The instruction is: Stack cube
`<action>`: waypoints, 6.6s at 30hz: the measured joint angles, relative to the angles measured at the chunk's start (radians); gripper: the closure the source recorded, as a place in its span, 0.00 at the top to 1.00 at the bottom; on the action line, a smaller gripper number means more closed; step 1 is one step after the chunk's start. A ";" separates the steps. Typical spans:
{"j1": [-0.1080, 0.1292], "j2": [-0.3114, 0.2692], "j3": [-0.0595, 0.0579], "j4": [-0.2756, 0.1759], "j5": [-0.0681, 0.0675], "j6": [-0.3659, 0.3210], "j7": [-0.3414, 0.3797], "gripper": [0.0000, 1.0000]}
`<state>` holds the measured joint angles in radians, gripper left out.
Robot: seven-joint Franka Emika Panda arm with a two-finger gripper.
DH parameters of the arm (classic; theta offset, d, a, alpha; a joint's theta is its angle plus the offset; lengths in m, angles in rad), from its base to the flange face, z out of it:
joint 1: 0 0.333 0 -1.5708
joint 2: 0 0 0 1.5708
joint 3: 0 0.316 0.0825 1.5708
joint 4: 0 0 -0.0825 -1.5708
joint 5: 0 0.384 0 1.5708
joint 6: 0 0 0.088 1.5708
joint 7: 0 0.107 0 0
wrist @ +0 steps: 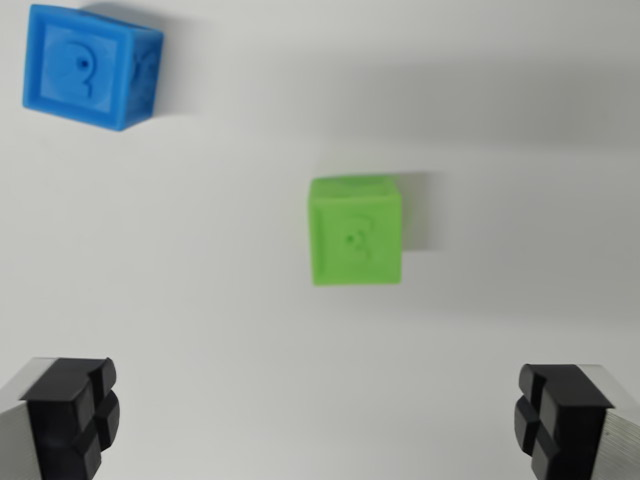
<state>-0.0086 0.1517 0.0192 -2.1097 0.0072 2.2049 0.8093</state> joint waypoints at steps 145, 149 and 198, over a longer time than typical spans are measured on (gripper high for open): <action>-0.003 0.176 -0.023 -0.225 -0.002 0.463 -0.042 0.00; 0.002 0.171 -0.023 -0.221 -0.002 0.453 -0.032 0.00; 0.122 0.158 -0.022 -0.056 -0.002 0.273 0.183 0.00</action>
<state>0.1131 0.3096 -0.0031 -2.1661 0.0049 2.4776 0.9927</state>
